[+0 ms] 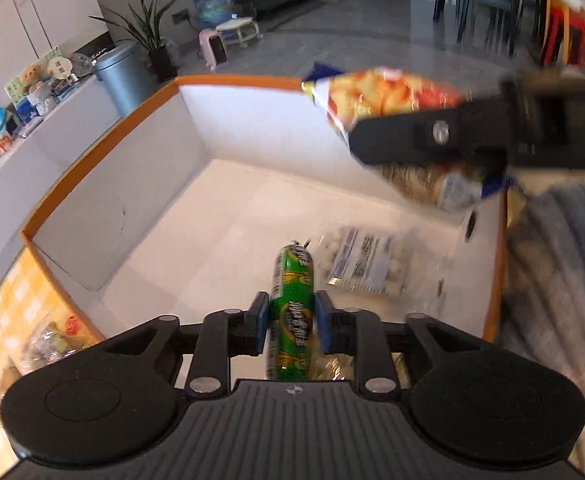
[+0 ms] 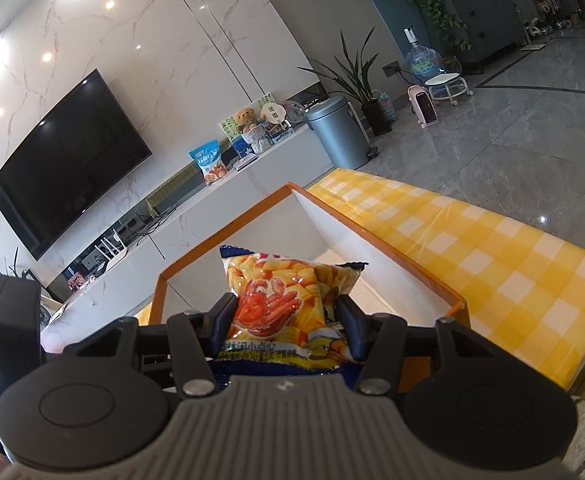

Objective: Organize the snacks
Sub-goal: 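Carry the chip bag and sausage stick over the box and release them inside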

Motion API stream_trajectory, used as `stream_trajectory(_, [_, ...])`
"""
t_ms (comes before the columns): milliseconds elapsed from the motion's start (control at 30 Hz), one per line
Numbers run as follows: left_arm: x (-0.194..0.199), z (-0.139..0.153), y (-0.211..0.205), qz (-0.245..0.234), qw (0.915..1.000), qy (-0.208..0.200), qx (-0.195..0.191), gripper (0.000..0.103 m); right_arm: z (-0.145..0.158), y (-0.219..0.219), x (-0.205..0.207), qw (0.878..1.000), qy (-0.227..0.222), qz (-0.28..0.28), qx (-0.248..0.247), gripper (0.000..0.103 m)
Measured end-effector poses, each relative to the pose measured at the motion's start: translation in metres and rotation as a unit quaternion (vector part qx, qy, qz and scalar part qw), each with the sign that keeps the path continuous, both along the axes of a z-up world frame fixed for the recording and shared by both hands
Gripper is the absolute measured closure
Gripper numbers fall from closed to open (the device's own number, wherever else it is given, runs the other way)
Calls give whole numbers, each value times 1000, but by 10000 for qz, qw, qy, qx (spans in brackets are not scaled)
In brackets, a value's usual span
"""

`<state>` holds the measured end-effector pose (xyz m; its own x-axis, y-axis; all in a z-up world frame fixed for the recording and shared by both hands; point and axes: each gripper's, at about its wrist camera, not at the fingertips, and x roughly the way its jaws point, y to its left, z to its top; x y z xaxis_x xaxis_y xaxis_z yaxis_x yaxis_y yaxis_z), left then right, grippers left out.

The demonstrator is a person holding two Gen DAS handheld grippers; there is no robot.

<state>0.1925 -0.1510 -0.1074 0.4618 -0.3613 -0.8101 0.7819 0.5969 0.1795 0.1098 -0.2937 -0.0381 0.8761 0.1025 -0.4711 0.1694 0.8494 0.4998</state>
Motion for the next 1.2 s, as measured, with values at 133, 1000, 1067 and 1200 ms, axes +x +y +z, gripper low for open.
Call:
stream_trajectory(133, [-9, 3, 5, 105, 9998, -116, -130, 53, 1, 1, -1, 10000, 4, -4, -9, 50])
stream_trajectory(1000, [-43, 69, 143, 3174, 9250, 58, -2089, 30, -14, 85, 10, 9730, 430, 1424, -1767, 49])
stream_trajectory(1067, [-43, 69, 145, 3192, 9253, 41, -2047, 30, -14, 86, 10, 9731, 433, 1382, -1791, 49])
stream_trajectory(1200, [-53, 68, 146, 3174, 9266, -41, -2015, 30, -11, 78, 12, 9769, 504, 860, -1890, 49])
